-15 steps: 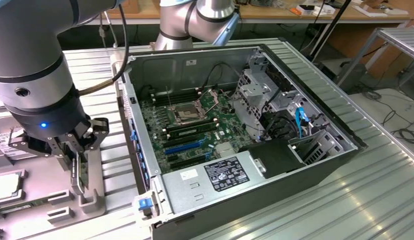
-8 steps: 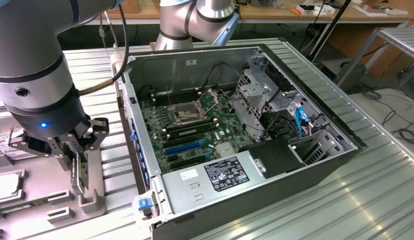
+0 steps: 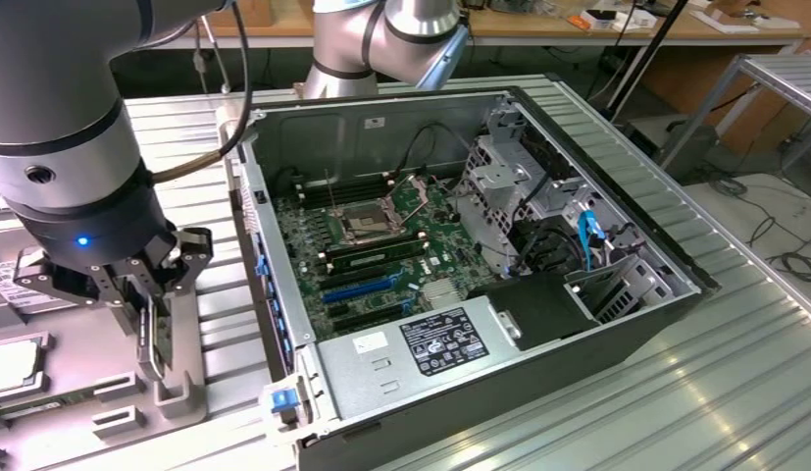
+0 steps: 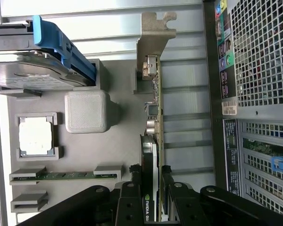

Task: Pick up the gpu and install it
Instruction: 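Pick up the gpu and move the gpu toward the slot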

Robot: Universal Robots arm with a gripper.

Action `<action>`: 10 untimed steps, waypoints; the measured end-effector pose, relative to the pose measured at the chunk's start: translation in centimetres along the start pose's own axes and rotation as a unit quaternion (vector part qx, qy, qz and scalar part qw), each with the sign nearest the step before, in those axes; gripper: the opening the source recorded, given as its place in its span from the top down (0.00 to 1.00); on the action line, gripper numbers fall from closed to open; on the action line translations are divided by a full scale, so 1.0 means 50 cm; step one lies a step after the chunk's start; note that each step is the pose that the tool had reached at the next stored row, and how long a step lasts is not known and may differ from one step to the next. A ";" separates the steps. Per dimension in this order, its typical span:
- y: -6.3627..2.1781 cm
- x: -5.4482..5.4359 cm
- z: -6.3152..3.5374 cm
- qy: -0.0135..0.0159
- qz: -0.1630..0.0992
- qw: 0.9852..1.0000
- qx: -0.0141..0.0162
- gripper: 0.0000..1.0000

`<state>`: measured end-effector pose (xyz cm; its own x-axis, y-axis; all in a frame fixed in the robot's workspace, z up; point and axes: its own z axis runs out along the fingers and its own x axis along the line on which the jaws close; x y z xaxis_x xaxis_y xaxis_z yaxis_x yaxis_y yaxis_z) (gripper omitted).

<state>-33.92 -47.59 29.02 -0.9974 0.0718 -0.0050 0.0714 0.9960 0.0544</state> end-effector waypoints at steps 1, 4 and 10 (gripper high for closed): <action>0.000 0.000 -0.003 0.000 0.000 1.000 0.000 0.73; 0.001 0.000 -0.010 0.000 0.000 1.000 0.000 0.73; 0.001 0.000 -0.021 0.000 0.000 1.000 -0.001 0.73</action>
<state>-33.92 -47.59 30.07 -0.9974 0.0717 -0.0049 0.0714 0.9959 0.0556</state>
